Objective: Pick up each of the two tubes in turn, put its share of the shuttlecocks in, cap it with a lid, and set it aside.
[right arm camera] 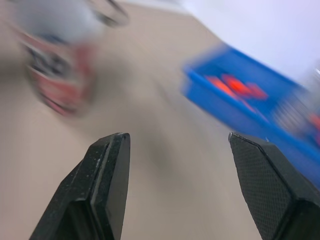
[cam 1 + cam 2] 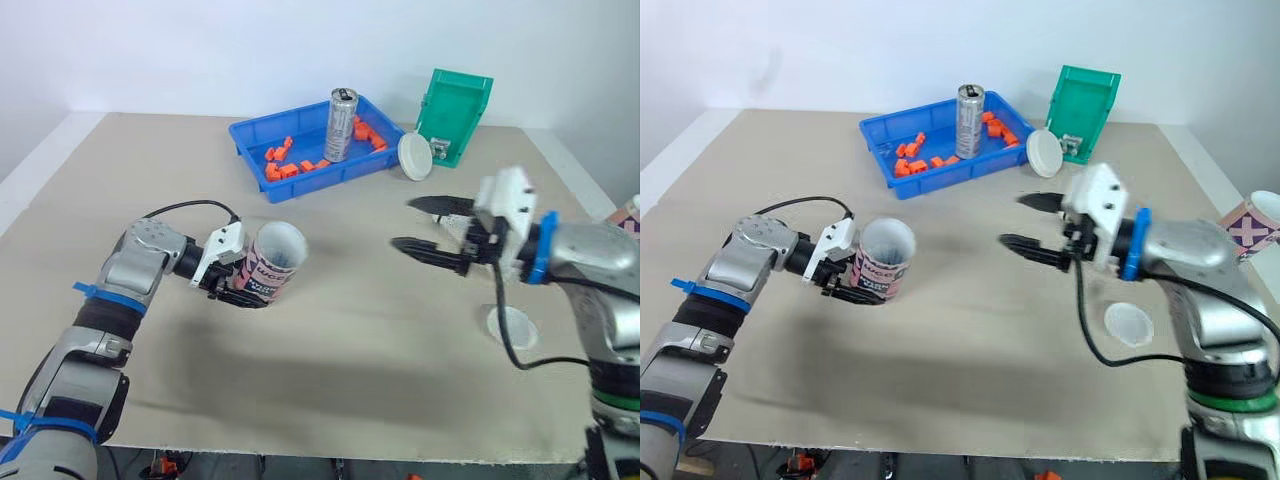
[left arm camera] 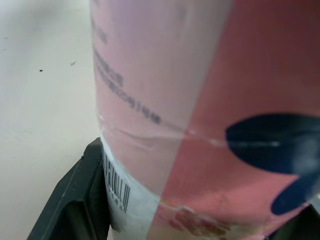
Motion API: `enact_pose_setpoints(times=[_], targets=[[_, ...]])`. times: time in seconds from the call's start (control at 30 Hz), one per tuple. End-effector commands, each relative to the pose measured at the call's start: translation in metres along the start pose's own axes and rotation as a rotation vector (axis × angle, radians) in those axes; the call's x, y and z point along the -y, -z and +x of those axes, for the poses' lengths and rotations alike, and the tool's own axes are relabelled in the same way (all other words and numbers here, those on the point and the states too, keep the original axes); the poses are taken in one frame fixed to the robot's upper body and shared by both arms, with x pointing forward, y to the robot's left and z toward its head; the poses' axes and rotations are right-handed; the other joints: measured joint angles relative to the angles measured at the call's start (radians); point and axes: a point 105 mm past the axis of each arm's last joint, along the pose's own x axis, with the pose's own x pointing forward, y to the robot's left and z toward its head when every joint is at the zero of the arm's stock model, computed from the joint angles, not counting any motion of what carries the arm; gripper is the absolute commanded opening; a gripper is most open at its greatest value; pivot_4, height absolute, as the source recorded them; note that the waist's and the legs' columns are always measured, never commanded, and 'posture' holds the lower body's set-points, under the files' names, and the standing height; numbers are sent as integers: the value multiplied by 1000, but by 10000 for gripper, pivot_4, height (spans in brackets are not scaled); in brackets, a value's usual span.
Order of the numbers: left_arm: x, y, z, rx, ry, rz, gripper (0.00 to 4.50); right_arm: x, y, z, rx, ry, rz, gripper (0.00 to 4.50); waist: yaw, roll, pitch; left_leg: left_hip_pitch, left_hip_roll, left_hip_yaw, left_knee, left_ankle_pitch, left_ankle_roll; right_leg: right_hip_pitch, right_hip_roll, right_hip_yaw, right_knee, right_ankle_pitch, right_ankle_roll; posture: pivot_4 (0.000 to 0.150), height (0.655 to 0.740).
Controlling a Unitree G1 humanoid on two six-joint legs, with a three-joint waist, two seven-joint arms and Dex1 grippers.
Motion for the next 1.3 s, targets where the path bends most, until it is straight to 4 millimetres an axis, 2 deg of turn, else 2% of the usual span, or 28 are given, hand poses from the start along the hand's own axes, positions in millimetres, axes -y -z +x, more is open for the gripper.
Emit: enact_pose_setpoints(times=[0.03,0.2,0.3,0.53,0.63,0.77,0.97,1.1,1.13,1.23,1.3], targets=[[6,11,4,-29,36,-32,28960,24,12,-40,-53,191,24,33834,0,0,0,0,0,0,0,0,0,0,0,0,0,0,0,1500,7400],[3,8,6,-23,37,-23,28960,39,47,-70,-134,326,126,33834,-3,2,-1,3,0,3,1,0,0,1,0,2,0,0,4,1500,7400],[2,6,7,-17,37,-20,28960,44,67,-74,-160,365,190,33834,-3,2,-1,4,0,4,2,0,1,3,0,3,0,1,5,1500,7400],[3,8,5,-14,28,-23,28960,44,102,-63,-200,374,299,33834,-3,2,-1,4,0,6,2,0,1,3,0,6,0,1,6,1500,7400],[3,8,4,-14,26,-24,28960,43,110,-56,-208,359,327,33834,-3,2,-1,4,0,6,2,0,1,2,0,6,0,1,6,1500,7400],[2,7,4,-13,20,-23,28960,42,117,-44,-216,331,342,33834,-3,2,-1,4,0,6,2,0,1,2,0,6,0,1,7,1500,7400],[2,6,3,-11,18,-20,28960,51,120,-30,-209,337,349,33834,-3,2,-1,4,0,6,2,0,1,2,0,6,0,1,7,1500,7400],[2,4,3,-7,15,-18,28960,55,124,-30,-222,350,350,22118,-3,2,-1,4,0,6,2,0,1,2,0,6,0,1,7,1500,7400],[2,4,3,-6,14,-18,28960,56,124,-31,-222,355,352,15510,-3,2,-1,4,0,6,2,0,1,2,0,6,0,1,7,1500,7400],[3,5,2,-5,12,-21,28960,56,121,-36,-216,358,341,888,-3,2,-1,4,0,6,2,0,1,2,0,6,0,1,7,1500,7400],[3,5,1,-5,12,-22,28960,55,118,-40,-219,359,326,243,-3,2,-1,4,0,6,2,0,1,2,0,6,0,1,7,1500,7400]])
